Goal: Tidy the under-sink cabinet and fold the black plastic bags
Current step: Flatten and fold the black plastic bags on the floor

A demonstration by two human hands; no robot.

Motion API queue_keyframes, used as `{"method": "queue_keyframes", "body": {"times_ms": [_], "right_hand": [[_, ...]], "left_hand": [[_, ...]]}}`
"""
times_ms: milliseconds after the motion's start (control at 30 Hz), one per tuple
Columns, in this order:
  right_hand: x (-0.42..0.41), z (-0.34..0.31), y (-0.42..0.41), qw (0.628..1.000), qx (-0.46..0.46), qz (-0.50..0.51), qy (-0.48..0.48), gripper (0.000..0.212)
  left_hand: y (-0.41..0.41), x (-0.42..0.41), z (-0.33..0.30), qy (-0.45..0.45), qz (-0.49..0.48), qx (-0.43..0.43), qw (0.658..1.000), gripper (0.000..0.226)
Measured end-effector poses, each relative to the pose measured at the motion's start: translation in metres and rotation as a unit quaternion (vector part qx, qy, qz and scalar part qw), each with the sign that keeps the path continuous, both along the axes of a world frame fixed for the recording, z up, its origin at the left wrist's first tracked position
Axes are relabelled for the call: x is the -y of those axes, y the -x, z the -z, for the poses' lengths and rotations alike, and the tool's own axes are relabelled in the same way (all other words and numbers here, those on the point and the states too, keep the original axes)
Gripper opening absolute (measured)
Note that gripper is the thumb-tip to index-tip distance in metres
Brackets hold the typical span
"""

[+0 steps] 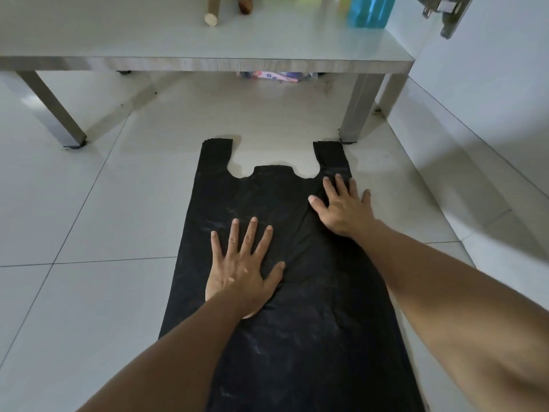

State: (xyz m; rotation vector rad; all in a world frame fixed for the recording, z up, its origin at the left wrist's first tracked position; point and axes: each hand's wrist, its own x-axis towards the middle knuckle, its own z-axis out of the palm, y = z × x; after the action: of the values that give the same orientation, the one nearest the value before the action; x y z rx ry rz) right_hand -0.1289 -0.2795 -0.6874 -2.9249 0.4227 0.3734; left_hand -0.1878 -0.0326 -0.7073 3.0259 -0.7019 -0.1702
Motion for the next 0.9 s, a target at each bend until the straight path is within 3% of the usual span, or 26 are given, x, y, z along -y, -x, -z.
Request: {"method": "queue_keyframes", "body": {"times_ms": [267, 367, 533, 700, 900], "right_hand": [[0.022, -0.007, -0.044, 0.999, -0.039, 0.018, 0.013, 0.072], [0.019, -0.02, -0.045, 0.999, -0.005, 0.04, -0.026, 0.067], [-0.028, -0.023, 0.036, 0.99, 0.133, 0.003, -0.038, 0.06], [-0.056, 0.01, 0.114, 0.998, 0.056, -0.014, 0.014, 0.066], [-0.051, 0.021, 0.119, 0.996, 0.052, -0.037, 0.06, 0.071]], "left_hand": [[-0.001, 0.0, 0.0, 0.002, -0.004, -0.002, 1.0, 0.074], [-0.002, 0.001, -0.001, -0.002, -0.005, -0.004, 1.0, 0.074], [-0.003, 0.002, 0.0, -0.006, -0.006, -0.007, 1.0, 0.075], [-0.002, 0.002, 0.0, -0.012, -0.013, -0.01, 1.0, 0.073], [-0.004, -0.002, -0.004, 0.006, -0.001, -0.034, 0.999, 0.07]]}}
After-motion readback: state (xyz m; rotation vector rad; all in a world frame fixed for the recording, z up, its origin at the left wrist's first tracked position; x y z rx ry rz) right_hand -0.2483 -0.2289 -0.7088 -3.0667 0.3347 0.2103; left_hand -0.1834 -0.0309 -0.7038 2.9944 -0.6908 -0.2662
